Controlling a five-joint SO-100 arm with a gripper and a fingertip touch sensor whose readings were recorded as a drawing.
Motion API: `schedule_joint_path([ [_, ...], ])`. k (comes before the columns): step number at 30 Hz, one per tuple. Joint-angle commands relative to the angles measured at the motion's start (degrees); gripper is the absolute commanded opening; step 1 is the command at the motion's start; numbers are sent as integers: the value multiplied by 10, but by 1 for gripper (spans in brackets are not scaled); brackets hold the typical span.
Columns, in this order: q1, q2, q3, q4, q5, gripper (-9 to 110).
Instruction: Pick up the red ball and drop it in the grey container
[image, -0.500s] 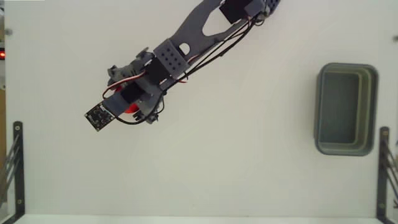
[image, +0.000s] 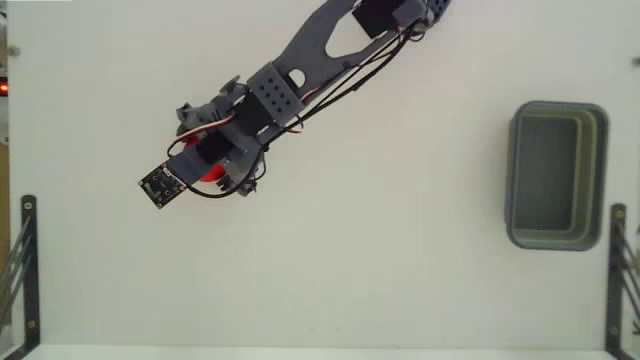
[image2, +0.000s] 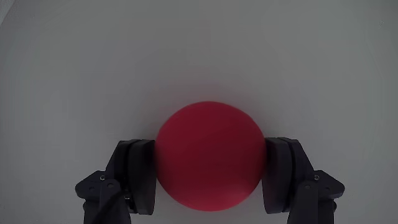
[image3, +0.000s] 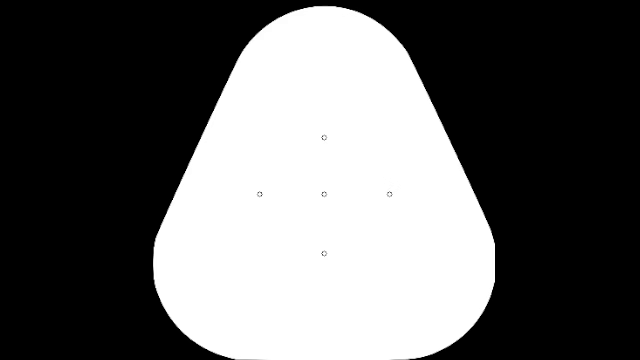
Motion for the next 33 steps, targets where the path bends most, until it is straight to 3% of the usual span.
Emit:
schedule_joint_path([
  [1, 3, 22, -4, -10, 2, 110],
  [33, 3, 22, -4, -10, 2, 105],
])
